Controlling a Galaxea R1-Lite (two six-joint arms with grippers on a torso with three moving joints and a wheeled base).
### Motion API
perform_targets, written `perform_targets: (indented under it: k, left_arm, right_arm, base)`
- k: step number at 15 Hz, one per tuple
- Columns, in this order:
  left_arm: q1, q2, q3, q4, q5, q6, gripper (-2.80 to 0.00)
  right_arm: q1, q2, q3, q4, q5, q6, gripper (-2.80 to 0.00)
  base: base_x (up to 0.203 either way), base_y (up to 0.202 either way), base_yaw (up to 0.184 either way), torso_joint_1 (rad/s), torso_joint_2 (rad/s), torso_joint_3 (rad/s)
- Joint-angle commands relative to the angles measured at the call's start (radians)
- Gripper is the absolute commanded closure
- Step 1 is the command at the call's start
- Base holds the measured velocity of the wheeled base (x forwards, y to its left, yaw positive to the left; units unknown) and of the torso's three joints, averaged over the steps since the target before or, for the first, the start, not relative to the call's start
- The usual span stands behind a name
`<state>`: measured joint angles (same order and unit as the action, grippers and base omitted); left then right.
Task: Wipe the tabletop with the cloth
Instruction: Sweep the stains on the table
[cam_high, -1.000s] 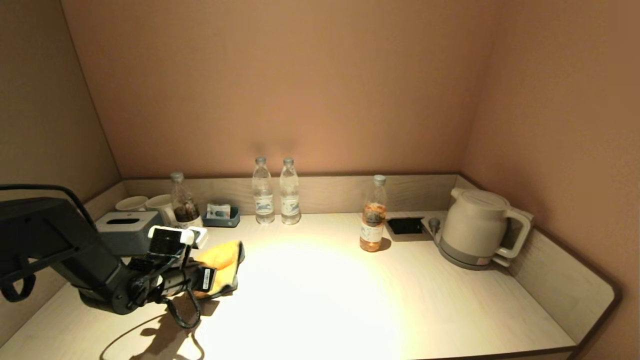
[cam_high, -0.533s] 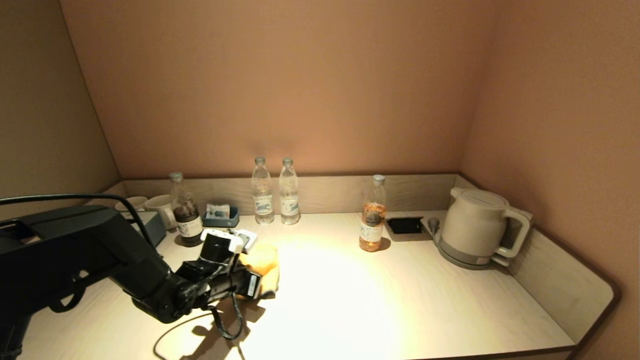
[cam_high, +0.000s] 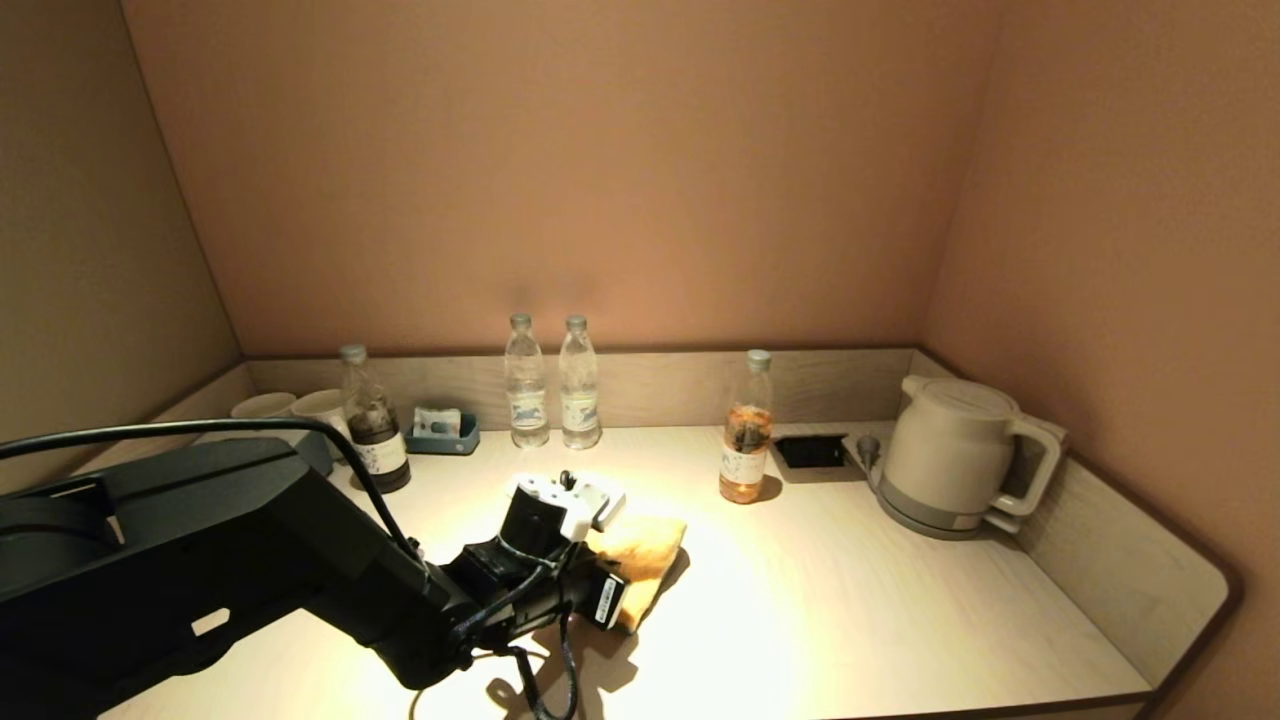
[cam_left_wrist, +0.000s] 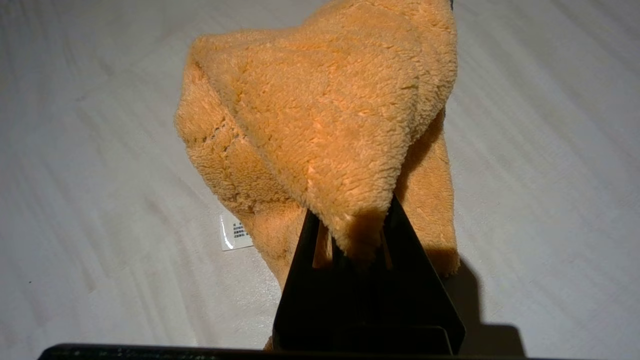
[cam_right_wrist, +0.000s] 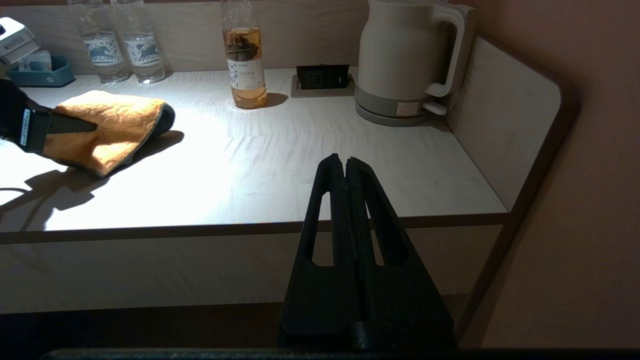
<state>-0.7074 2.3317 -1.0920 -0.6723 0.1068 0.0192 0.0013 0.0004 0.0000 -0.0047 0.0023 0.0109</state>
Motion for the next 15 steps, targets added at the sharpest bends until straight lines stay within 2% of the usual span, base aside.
perform_targets:
  k: [1,3,5,9,12,15]
  left_arm:
    - [-0.046,0.000,-0.002,-0.008,-0.001,-0.002,0.00]
    - [-0.099,-0.004,0.025,-0.017,0.002,-0.006,0.00]
    - [-0.108,-0.009,0.036,-0.018,0.004,-0.008,0.00]
    - [-0.123,-0.067,0.230,-0.055,0.020,-0.017,0.00]
    - [-0.039,-0.084,0.415,-0.241,0.033,-0.010,0.00]
    - [0.112,-0.086,0.566,-0.428,0.035,0.047,0.00]
  right_arm:
    - [0.000,0.000,0.000,-0.001,0.001,0.000,0.00]
    - [0.000,0.000,0.000,0.000,0.001,0.000,0.00]
    - [0.000,0.000,0.000,0.000,0.001,0.000,0.00]
    - [0.000,0.000,0.000,0.000,0.001,0.000,0.00]
    - [0.000,0.000,0.000,-0.001,0.001,0.000,0.00]
    - [0.000,0.000,0.000,-0.001,0.001,0.000,0.00]
  base:
    - [0.000,0.000,0.000,0.000,0.00,0.000]
    - [0.000,0.000,0.000,0.000,0.00,0.000]
    - [0.000,0.000,0.000,0.000,0.00,0.000]
    - [0.000,0.000,0.000,0.000,0.00,0.000]
    - [0.000,0.000,0.000,0.000,0.00,0.000]
    - [0.000,0.000,0.000,0.000,0.00,0.000]
